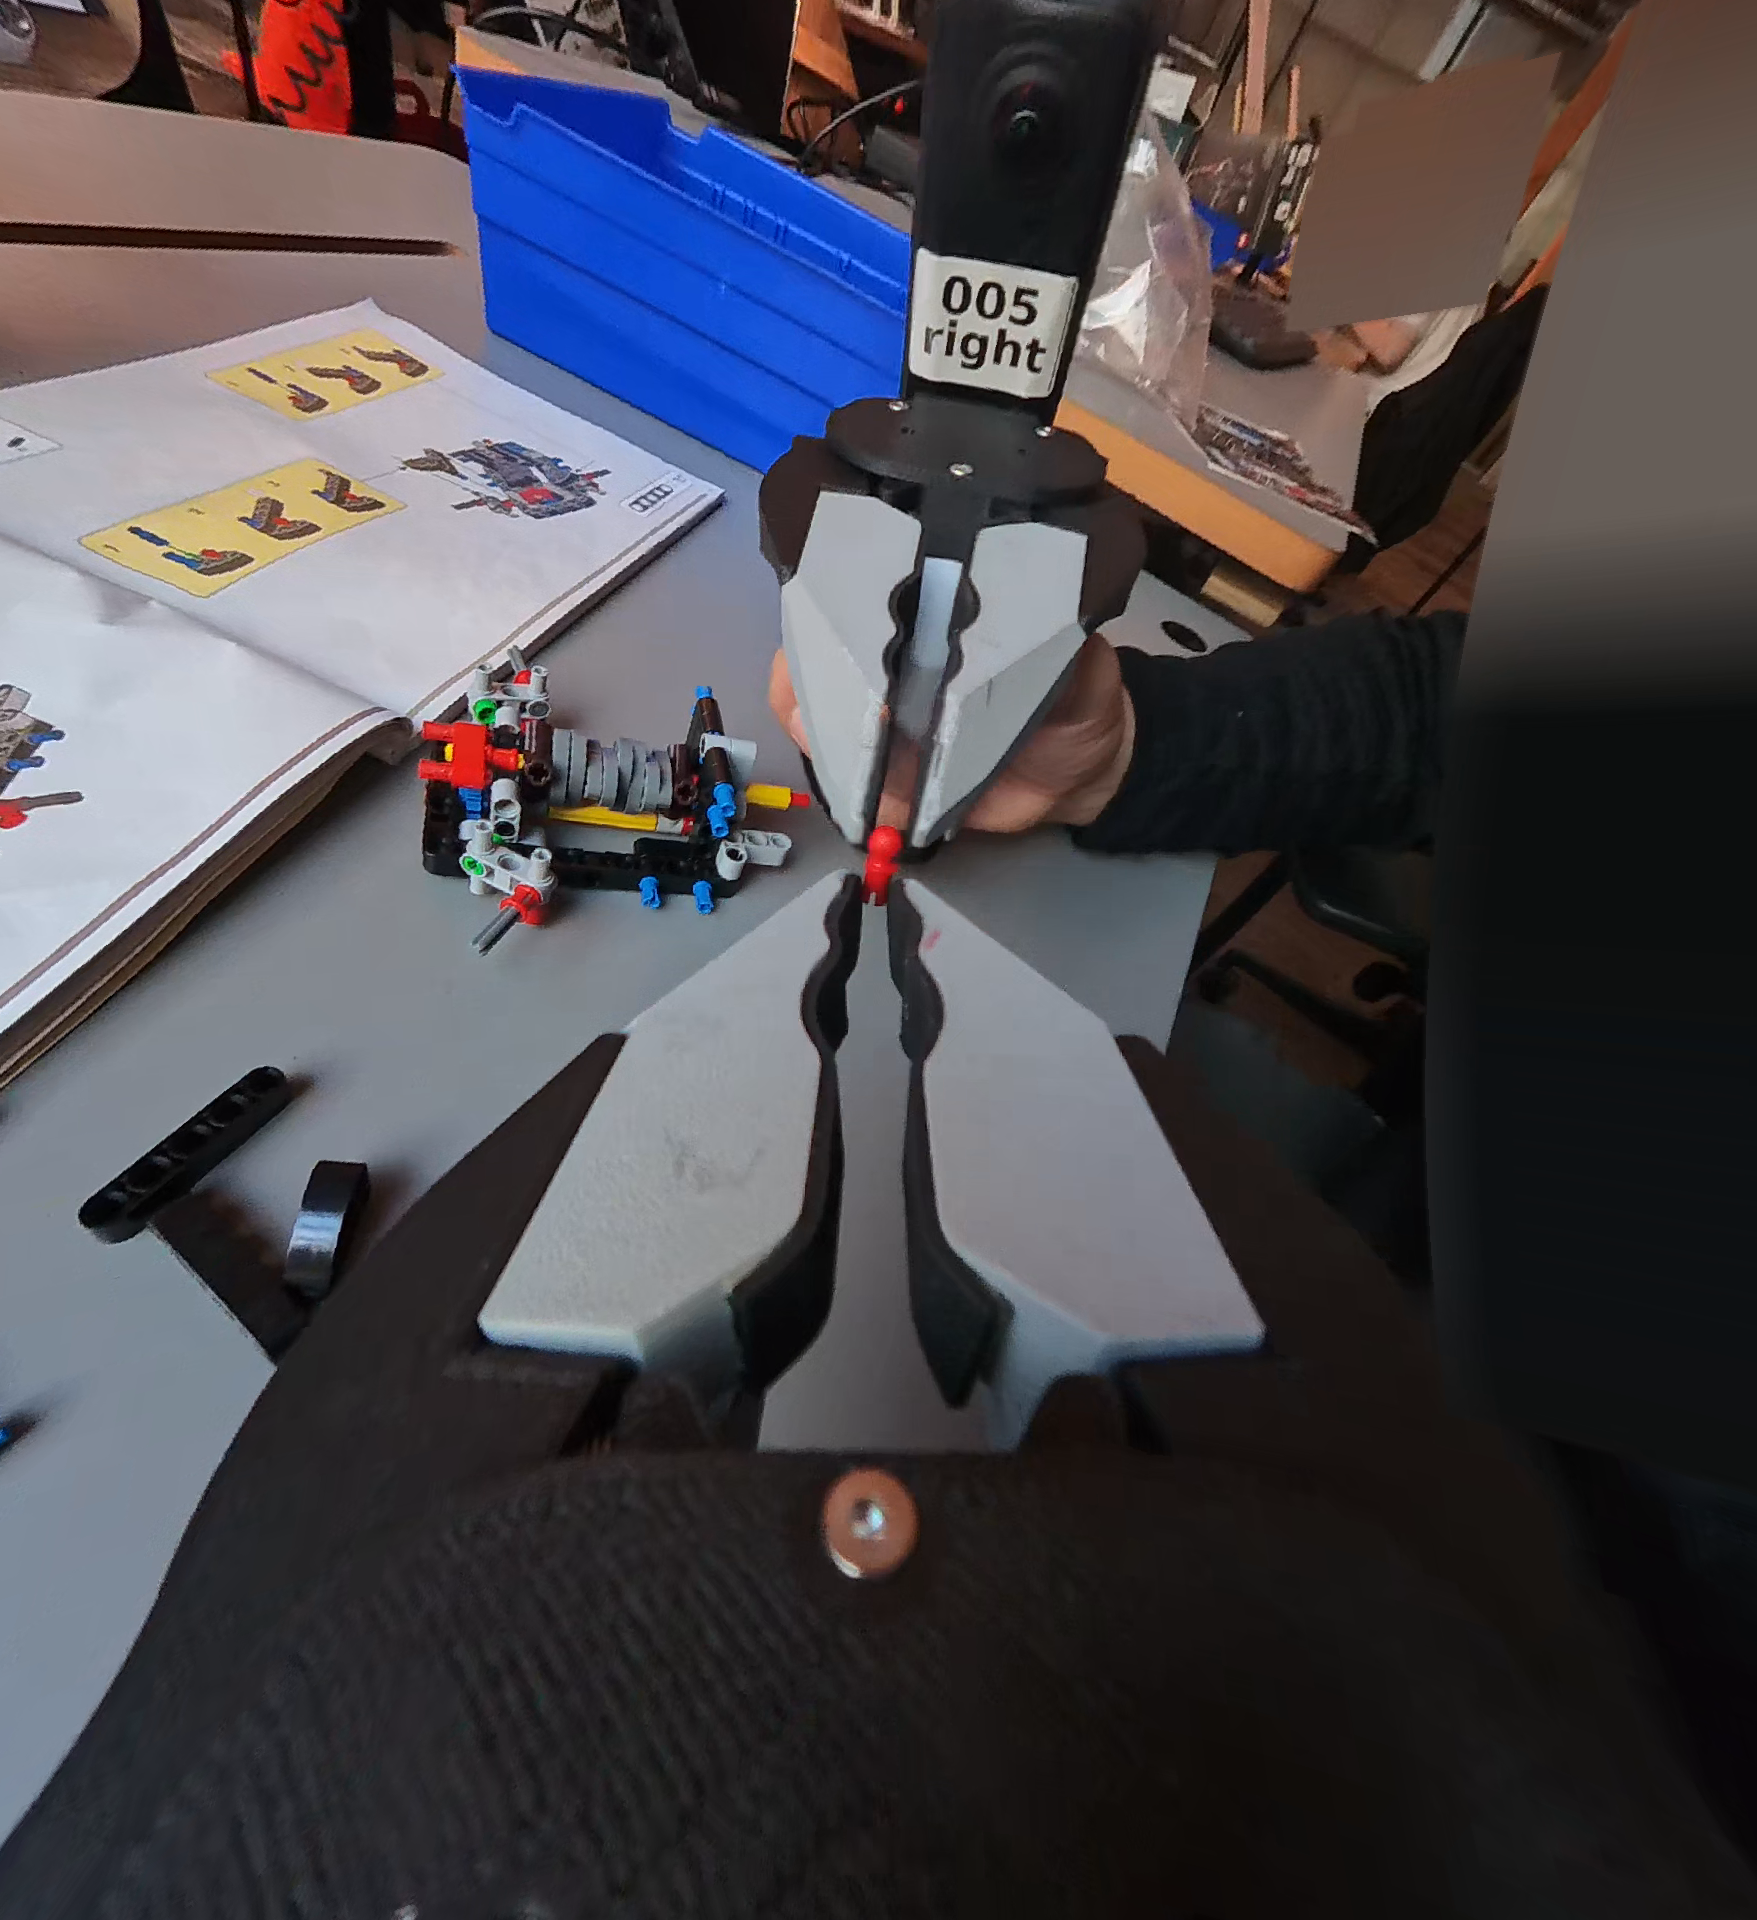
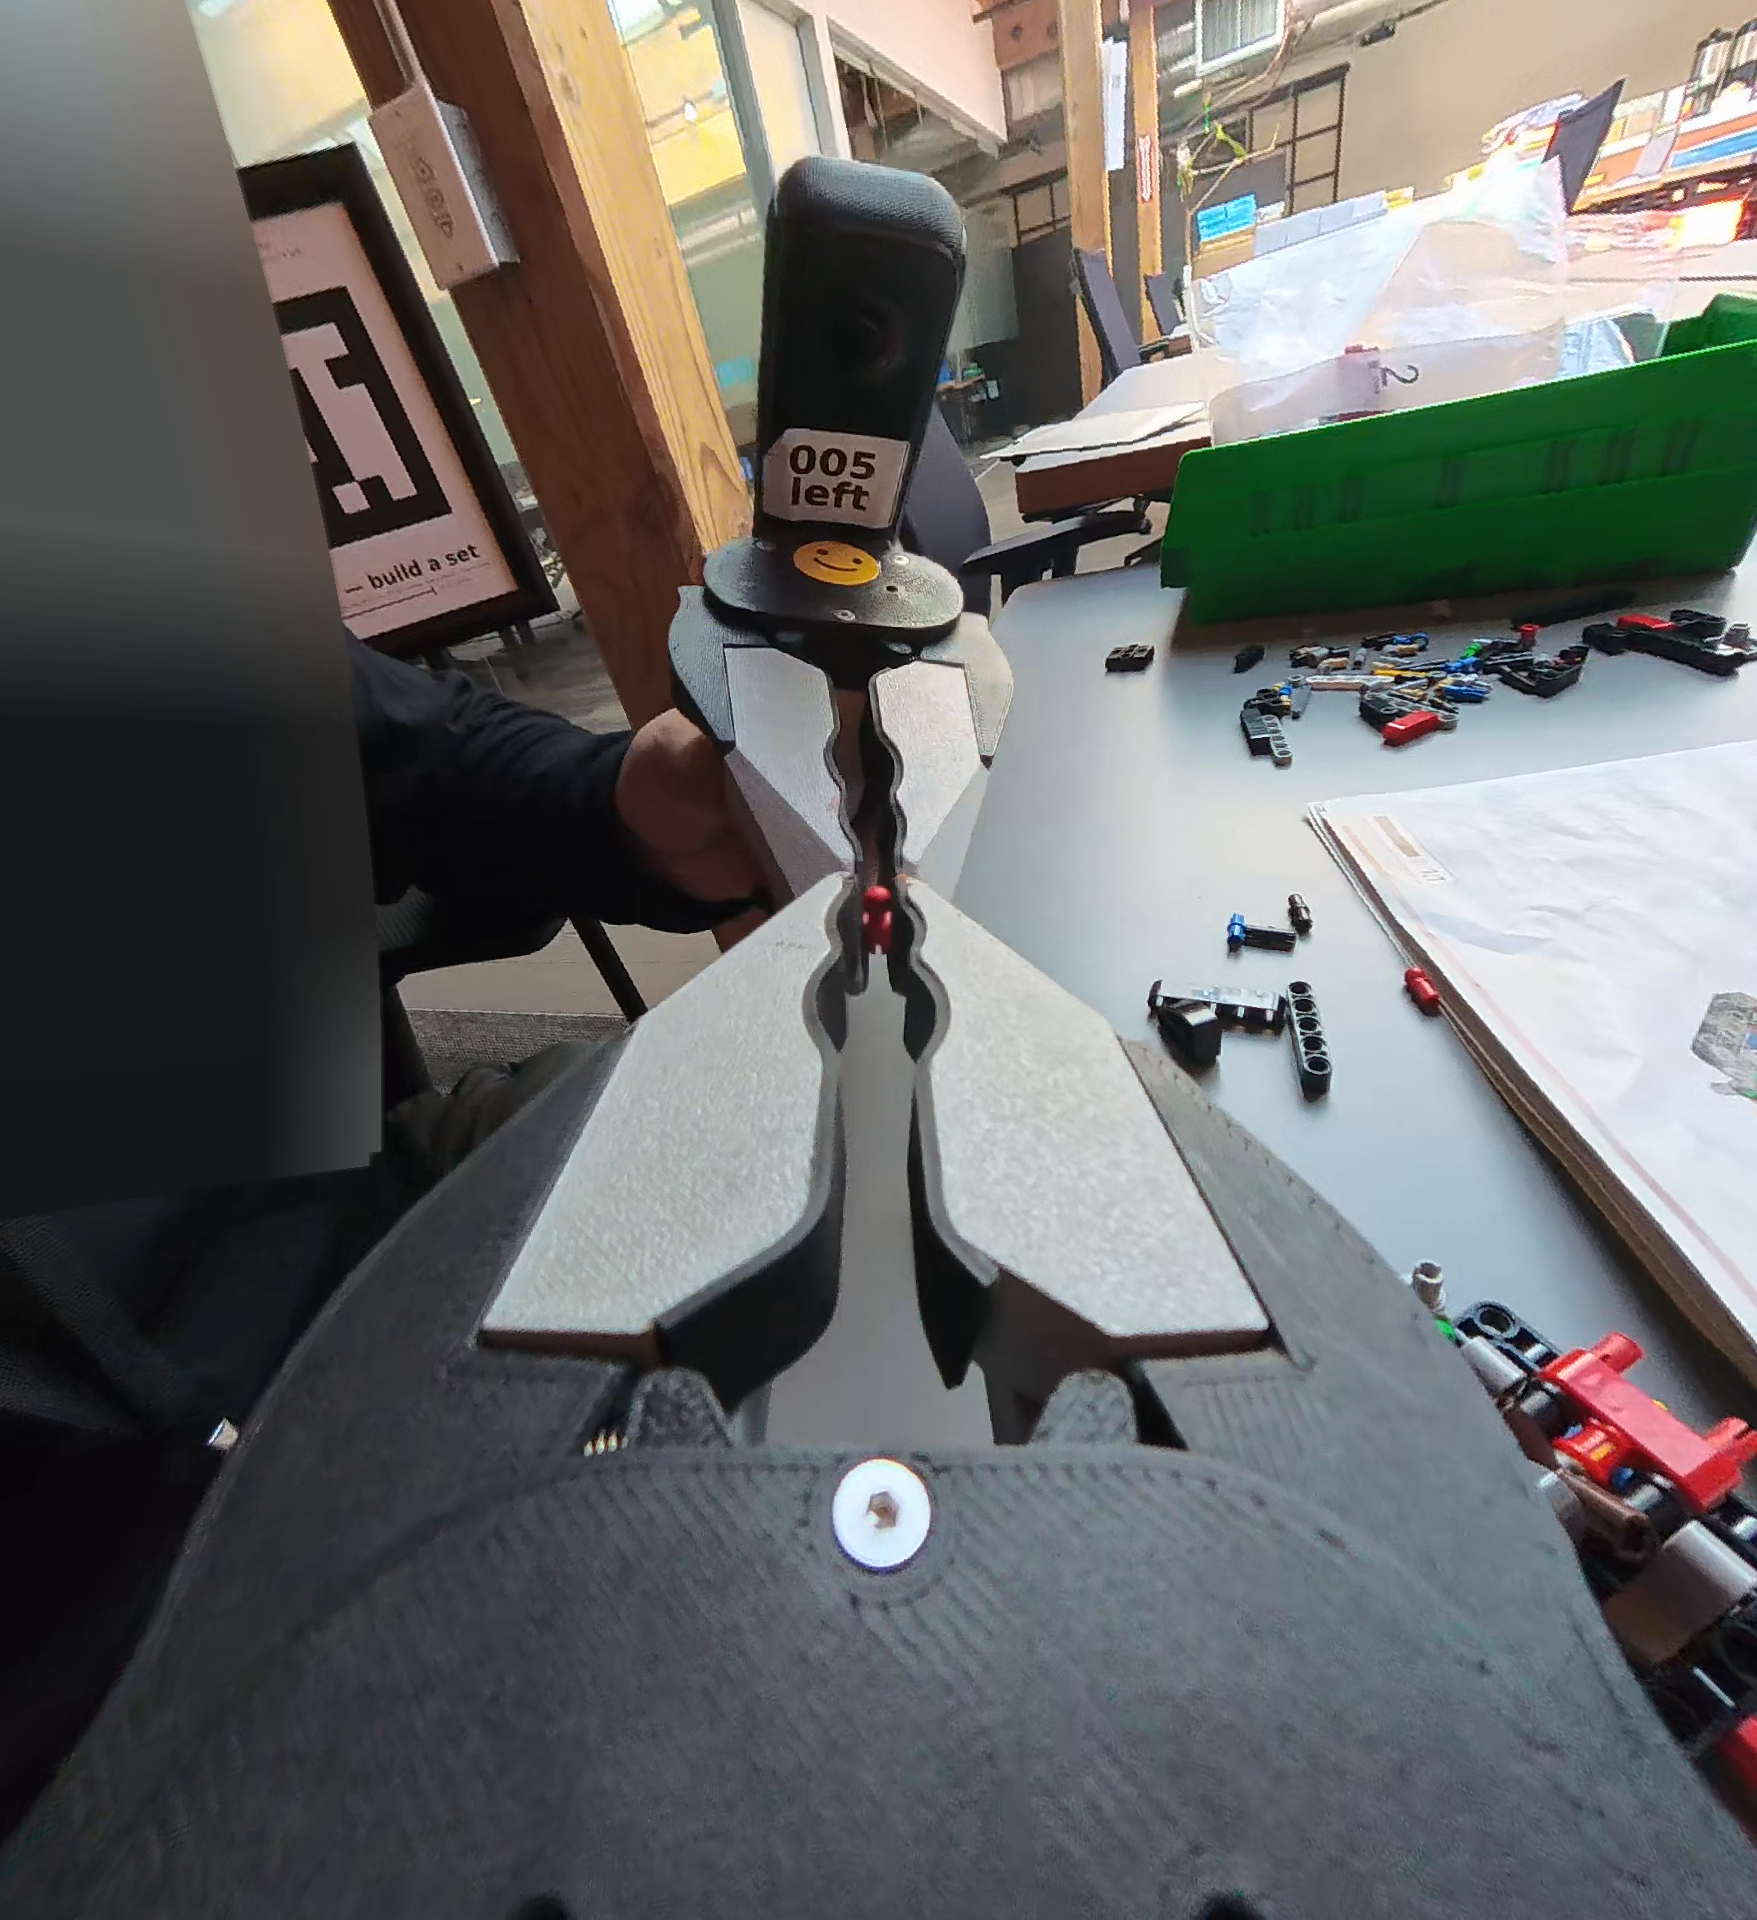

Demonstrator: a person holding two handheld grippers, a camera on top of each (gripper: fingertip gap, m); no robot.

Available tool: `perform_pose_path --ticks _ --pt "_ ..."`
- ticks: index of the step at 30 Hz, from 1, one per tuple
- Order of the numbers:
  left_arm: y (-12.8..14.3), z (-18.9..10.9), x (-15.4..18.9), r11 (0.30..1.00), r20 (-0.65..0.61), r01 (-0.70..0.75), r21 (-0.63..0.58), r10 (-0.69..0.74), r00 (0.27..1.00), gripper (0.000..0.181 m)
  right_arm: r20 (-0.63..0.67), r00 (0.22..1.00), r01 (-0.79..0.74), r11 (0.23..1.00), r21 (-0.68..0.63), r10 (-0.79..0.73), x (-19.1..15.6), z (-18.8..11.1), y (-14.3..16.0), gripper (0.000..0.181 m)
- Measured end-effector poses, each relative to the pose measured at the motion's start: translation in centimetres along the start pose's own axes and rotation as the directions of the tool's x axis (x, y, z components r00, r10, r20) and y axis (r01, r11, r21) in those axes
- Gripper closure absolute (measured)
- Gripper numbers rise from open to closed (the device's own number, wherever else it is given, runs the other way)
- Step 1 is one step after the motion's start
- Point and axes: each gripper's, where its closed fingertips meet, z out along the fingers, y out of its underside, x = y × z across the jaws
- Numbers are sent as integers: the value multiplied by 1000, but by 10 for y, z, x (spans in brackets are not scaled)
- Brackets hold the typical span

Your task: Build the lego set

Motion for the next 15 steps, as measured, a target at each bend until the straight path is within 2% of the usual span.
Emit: perform_pose_path --ticks 4,15 --pt "5 1 -1 998 35 -37 -43 39 999 179 -2 1000 12 1000 9 -12 0 -3 -3 178" --pt "12 3 -4 990 82 -93 -108 103 991 179 -34 994 98 988 -119 -102 0 0 12 175"
